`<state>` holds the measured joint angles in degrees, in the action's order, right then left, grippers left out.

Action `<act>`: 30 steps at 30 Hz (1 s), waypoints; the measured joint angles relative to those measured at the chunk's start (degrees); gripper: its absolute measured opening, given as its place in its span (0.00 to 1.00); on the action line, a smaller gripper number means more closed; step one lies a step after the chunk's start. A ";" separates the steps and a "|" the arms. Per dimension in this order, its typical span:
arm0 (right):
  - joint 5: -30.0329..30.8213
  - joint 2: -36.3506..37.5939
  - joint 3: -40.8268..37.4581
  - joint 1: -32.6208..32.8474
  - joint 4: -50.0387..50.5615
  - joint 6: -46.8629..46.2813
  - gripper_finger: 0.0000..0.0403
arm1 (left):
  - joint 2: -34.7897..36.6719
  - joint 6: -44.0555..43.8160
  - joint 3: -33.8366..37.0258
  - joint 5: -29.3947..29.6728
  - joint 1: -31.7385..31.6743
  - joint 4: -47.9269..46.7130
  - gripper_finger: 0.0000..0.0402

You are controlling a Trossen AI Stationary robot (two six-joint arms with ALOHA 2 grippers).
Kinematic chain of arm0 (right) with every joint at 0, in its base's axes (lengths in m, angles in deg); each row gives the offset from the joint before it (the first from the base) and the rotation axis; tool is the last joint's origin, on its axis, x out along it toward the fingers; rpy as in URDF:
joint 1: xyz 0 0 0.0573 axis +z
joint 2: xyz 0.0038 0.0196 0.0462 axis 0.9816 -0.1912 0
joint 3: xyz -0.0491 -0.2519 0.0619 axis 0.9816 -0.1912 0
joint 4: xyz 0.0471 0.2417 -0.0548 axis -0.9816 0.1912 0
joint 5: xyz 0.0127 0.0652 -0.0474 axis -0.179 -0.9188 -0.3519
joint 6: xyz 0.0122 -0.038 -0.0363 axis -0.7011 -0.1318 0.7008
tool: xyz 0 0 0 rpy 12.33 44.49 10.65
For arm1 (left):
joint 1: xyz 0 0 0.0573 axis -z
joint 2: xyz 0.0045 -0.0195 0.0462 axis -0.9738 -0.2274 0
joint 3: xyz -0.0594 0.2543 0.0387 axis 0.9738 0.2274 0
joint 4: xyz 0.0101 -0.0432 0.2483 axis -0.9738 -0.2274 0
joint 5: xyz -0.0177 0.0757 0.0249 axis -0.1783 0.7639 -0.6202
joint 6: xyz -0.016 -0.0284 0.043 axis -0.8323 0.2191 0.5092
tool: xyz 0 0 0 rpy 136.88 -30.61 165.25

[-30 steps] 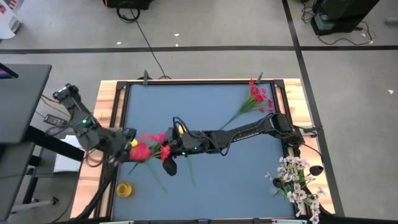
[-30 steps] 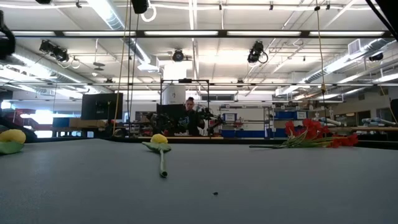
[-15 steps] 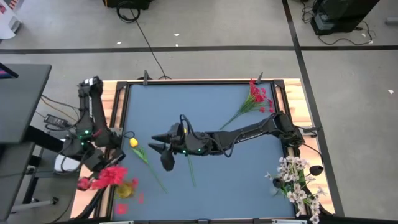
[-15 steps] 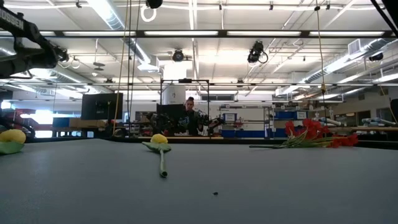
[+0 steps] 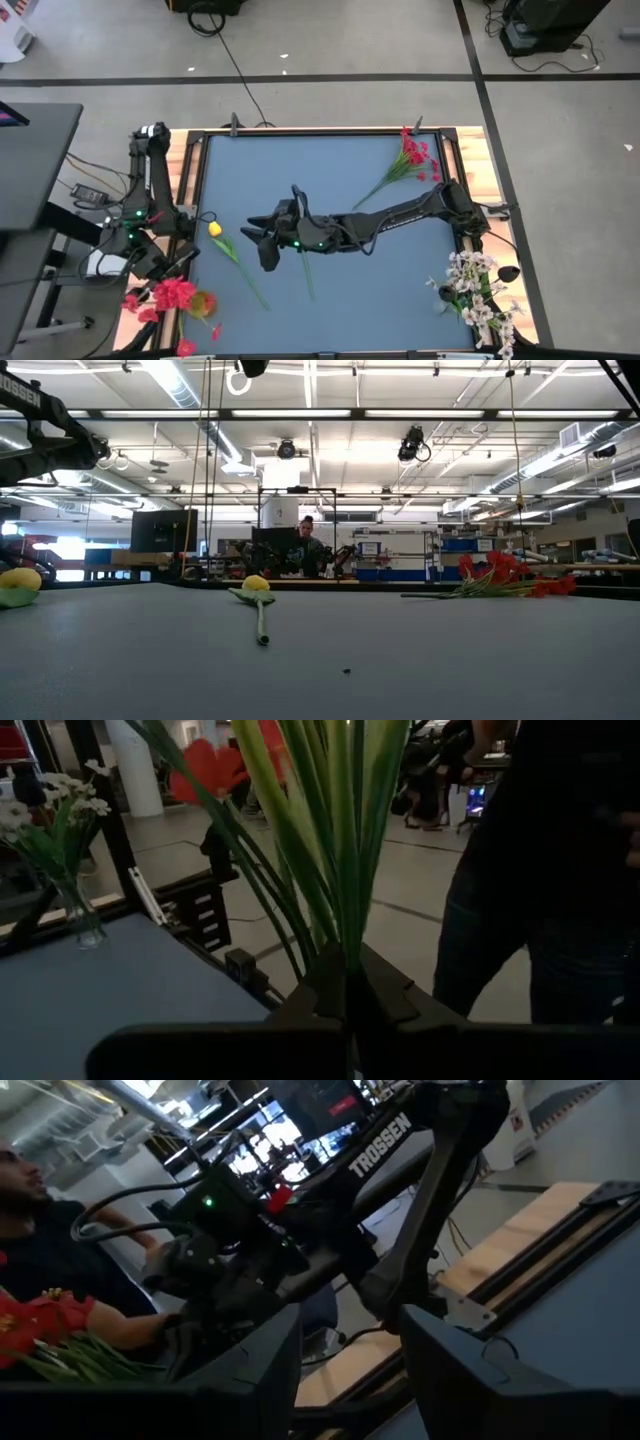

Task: Sort flowers into vase by color
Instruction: Put the left red flowers into the yellow vase

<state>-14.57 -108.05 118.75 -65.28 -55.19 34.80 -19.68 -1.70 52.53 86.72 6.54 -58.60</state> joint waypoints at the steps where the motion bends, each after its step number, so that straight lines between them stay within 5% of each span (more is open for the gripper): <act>1: 0.47 0.00 0.00 0.13 -0.10 -0.01 0.44 | 0.00 -0.25 0.00 -0.17 0.00 0.12 0.01; 30: 0.21 0.00 0.00 0.60 -1.56 -1.09 0.45 | -10.16 -13.95 0.00 8.65 -0.35 -0.47 0.03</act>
<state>-14.36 -108.05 118.75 -64.67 -56.75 33.71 -29.85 -15.65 52.53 95.37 6.19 -59.07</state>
